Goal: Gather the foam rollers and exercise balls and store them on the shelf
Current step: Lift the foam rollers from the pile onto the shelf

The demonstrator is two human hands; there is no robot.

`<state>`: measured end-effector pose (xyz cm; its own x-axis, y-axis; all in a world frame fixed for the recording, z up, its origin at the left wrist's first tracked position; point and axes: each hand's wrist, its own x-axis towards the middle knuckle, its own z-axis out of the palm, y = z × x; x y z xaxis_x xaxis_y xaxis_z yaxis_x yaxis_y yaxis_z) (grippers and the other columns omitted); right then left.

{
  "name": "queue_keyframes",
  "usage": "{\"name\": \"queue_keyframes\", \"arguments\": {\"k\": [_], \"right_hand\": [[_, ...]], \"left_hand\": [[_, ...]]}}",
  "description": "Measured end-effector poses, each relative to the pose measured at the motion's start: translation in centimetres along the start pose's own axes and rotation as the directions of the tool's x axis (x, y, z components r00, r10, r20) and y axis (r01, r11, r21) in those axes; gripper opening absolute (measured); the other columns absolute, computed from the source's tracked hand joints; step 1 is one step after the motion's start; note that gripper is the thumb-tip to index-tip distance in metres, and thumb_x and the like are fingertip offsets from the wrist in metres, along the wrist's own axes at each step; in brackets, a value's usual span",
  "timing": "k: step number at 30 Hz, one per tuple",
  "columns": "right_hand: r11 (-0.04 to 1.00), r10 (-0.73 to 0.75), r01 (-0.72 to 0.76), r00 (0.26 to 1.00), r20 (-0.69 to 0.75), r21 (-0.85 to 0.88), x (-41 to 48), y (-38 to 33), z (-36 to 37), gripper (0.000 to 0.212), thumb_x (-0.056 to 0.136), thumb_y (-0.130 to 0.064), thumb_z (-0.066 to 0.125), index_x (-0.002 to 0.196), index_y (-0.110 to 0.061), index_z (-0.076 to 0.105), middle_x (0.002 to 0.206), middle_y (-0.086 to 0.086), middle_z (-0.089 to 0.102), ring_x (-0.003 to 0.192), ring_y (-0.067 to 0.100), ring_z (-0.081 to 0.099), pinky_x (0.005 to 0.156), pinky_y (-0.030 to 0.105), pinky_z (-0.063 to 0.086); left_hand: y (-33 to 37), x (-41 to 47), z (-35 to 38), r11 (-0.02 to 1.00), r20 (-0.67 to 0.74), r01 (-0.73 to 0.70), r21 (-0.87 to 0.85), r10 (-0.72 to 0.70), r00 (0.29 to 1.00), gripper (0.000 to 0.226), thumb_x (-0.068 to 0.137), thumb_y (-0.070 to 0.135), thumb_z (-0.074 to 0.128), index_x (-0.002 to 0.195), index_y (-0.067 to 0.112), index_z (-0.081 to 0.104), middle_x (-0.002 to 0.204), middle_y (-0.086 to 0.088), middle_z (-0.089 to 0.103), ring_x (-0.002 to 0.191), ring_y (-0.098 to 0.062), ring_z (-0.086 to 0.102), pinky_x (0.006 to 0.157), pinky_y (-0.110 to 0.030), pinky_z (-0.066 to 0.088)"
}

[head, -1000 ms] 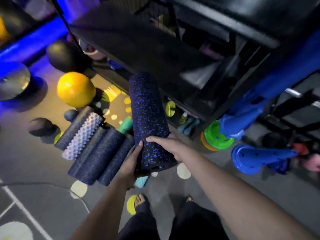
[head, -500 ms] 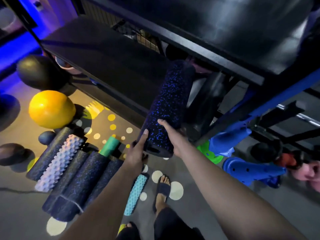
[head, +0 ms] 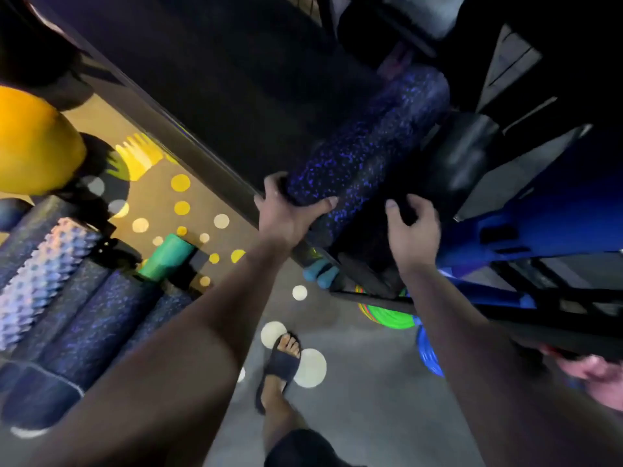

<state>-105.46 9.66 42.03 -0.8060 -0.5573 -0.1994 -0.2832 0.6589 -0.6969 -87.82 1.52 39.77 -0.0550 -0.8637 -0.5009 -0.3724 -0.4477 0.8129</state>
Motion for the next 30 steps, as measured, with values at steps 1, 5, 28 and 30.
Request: {"name": "queue_keyframes", "arguments": {"k": [1,5,28,30], "right_hand": [[0.997,0.023,-0.024,1.0,-0.014,-0.078,-0.2,0.9,-0.1,0.082,0.075,-0.057,0.063,0.137,-0.004,0.055,0.14,0.018,0.055,0.131,0.037,0.05,0.115,0.047,0.036],[0.913,0.352,-0.323,0.932,0.083,-0.248,-1.0,3.0,0.4,0.123,0.072,-0.064,0.079,0.159,-0.011,0.011,0.165,0.018,0.009,0.149,0.041,0.021,0.121,0.047,0.024],[0.878,-0.396,0.239,0.849,-0.349,-0.415,-9.8,4.0,5.7,0.074,0.088,-0.051,0.067,0.145,-0.008,0.046,0.139,0.02,0.047,0.125,0.039,0.045,0.103,0.048,0.035],[0.821,-0.524,0.384,0.8,-0.292,-0.422,-14.0,4.6,8.7,0.053,0.089,-0.039,0.069,0.131,-0.008,0.056,0.124,0.02,0.054,0.113,0.036,0.049,0.094,0.045,0.038]], "left_hand": [[0.1,0.1,0.6,0.999,-0.004,-0.025,0.033,0.025,1.0,0.093,0.048,0.055,0.096,0.124,0.037,0.046,0.126,-0.001,0.043,0.115,-0.014,0.048,0.104,-0.023,0.042],[-1.1,0.7,2.7,0.983,0.058,-0.13,0.132,0.123,0.991,0.097,0.053,0.042,0.097,0.132,0.031,0.044,0.126,-0.001,0.037,0.115,-0.016,0.047,0.103,-0.018,0.038],[-6.8,-1.1,-1.4,0.951,0.194,-0.3,0.068,0.282,0.939,0.091,0.085,0.05,0.075,0.156,0.052,0.017,0.164,-0.017,0.011,0.156,-0.02,0.01,0.119,-0.026,0.025],[-11.8,-2.4,-5.1,0.97,0.067,-0.242,0.025,0.24,0.969,0.073,0.093,0.05,0.065,0.155,0.049,0.025,0.152,-0.015,0.031,0.147,-0.02,0.03,0.117,-0.029,0.035]]}}
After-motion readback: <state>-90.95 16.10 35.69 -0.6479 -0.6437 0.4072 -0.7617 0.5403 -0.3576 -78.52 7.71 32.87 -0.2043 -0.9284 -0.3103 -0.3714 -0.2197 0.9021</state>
